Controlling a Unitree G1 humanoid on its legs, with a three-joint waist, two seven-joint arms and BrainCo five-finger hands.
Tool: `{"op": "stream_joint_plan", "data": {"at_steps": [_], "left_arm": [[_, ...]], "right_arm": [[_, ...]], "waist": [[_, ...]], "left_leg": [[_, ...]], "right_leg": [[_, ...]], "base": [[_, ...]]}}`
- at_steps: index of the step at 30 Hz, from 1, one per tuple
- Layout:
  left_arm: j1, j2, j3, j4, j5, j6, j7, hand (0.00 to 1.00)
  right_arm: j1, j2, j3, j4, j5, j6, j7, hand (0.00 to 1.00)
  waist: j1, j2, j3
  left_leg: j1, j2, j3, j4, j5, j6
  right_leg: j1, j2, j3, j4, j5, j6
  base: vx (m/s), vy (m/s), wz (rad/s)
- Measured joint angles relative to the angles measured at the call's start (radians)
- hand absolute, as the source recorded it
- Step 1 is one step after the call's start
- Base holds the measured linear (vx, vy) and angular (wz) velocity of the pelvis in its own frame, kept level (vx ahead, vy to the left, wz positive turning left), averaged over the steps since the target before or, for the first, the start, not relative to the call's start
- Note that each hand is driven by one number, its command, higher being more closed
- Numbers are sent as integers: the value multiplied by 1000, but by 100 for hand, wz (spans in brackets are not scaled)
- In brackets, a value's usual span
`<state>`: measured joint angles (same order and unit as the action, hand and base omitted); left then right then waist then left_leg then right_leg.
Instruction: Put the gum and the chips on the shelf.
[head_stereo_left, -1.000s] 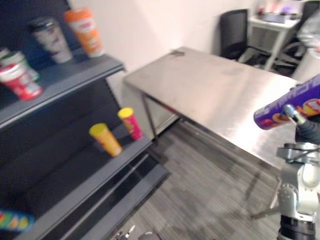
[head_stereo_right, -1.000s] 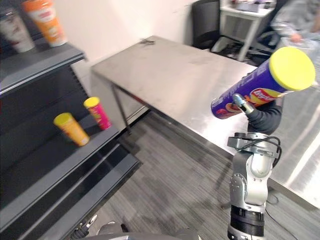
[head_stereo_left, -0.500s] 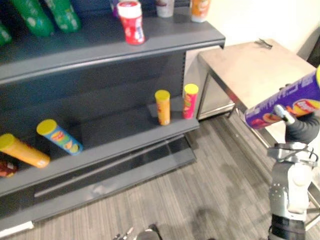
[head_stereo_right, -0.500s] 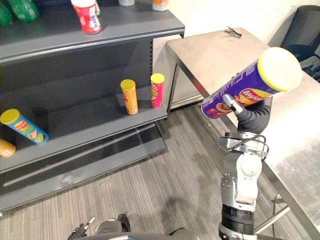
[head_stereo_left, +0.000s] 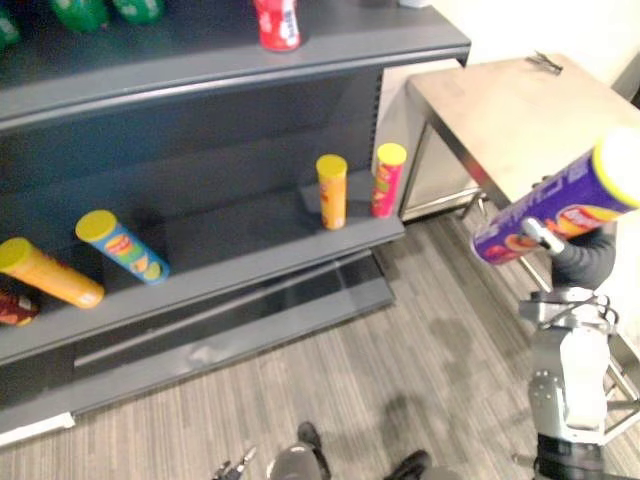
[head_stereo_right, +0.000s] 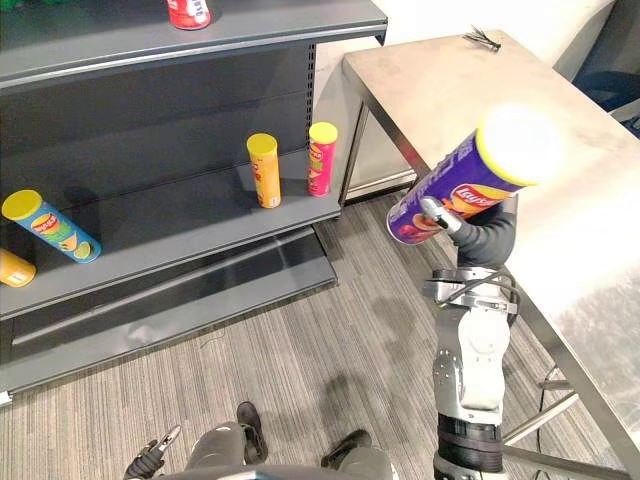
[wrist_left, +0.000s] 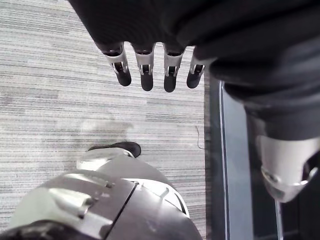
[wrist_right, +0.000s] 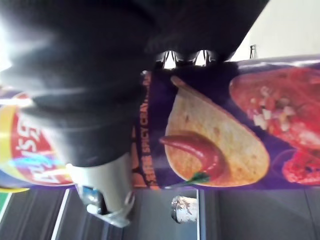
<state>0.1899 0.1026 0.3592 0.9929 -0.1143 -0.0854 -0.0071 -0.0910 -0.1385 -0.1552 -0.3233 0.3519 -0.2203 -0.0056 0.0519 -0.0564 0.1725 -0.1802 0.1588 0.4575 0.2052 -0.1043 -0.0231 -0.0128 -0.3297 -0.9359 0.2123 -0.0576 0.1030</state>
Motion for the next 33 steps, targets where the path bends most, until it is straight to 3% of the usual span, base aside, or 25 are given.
{"op": "stream_joint_plan", "data": {"at_steps": [3, 6, 7, 8, 9, 10, 11, 14, 16, 18, 19, 25, 33], "left_arm": [[-5, -17, -8, -22, -1, -2, 0, 0], [-6, -19, -43, -27, -1, -1, 0, 0], [-4, -19, -53, -38, -1, -2, 0, 0], [0, -17, -71, -56, 0, -5, 2, 0], [2, -12, -90, -64, 0, -10, 3, 0], [-3, 6, -122, -68, 0, -24, 4, 0], [-8, 15, -132, -65, 0, -26, 4, 0], [-6, 16, -138, -42, -1, -27, 7, 0], [-6, 27, -153, -34, -1, -28, 13, 0], [-6, 38, -163, -24, -1, -29, 14, 0], [1, 31, -158, -9, -1, -29, 16, 0], [7, 9, -137, 16, -1, -27, 21, 0], [-4, 5, -128, 23, 11, -27, 25, 0]], "right_arm": [[-1, 0, 88, 40, 0, 5, 15, 100], [1, 0, 182, 81, 0, 30, 42, 100], [1, 0, 212, 91, 0, 35, 48, 100], [0, -1, 234, 95, 0, 36, 58, 100], [2, 2, 244, 95, 1, 36, 61, 100], [0, 5, 253, 94, 1, 35, 75, 100], [2, 5, 256, 94, 1, 35, 82, 100], [8, 11, 272, 93, 3, 34, 81, 100], [28, 24, 287, 81, 4, 34, 82, 100], [54, 38, 288, 63, 13, 34, 84, 100], [54, 39, 300, 62, 21, 35, 90, 100], [100, 39, 328, 58, 52, 35, 106, 100], [145, 42, 390, 64, 80, 35, 120, 100]], "waist": [[11, -1, 0], [15, -1, 2], [15, 2, 3], [12, 13, 7], [7, 24, 11], [4, 21, 11], [3, 19, 12], [-3, 17, 12], [-16, -3, 5], [-18, -15, 4], [-11, 2, 3], [-11, 11, 1], [-20, 16, -4]], "left_leg": [[-12, 1, -8, 27, -11, 4], [14, -14, -42, 52, -44, 21], [35, -32, -69, 58, -57, 31], [61, -42, -113, 54, -69, 42], [65, -41, -142, 51, -75, 47], [71, -49, -185, 41, -80, 56], [84, -70, -223, 31, -83, 62], [126, -120, -271, 18, -85, 62], [132, -158, -316, 24, -89, 56], [128, -169, -331, 44, -102, 35], [120, -143, -328, 61, -112, 18], [121, -54, -335, 30, -121, -41], [150, -44, -398, -95, -47, -74]], "right_leg": [[1, -10, 0, 13, 6, 2], [-1, -103, 30, 213, 15, -12], [-24, -147, 115, 325, 57, -76], [-84, -160, 270, 441, 135, -181], [-122, -144, 365, 475, 106, -160], [-172, -70, 528, 482, 2, -84], [-195, -11, 622, 432, -46, -69], [-196, 50, 710, 269, -49, -54], [-209, 96, 805, 145, -14, -1], [-183, 100, 797, 59, 34, 28], [-156, 127, 796, 11, 34, 27], [-100, 226, 762, -112, 52, -10], [-49, 246, 681, -191, 64, -33]], "base": [[132, 86, 23], [108, 113, 44], [133, 189, 70], [158, 201, 79], [132, 121, 93], [142, 99, 106], [127, 75, 108], [158, 48, 94], [174, -41, 104], [190, -113, 70], [189, -141, 19], [122, -160, -6], [42, -73, 28]]}}
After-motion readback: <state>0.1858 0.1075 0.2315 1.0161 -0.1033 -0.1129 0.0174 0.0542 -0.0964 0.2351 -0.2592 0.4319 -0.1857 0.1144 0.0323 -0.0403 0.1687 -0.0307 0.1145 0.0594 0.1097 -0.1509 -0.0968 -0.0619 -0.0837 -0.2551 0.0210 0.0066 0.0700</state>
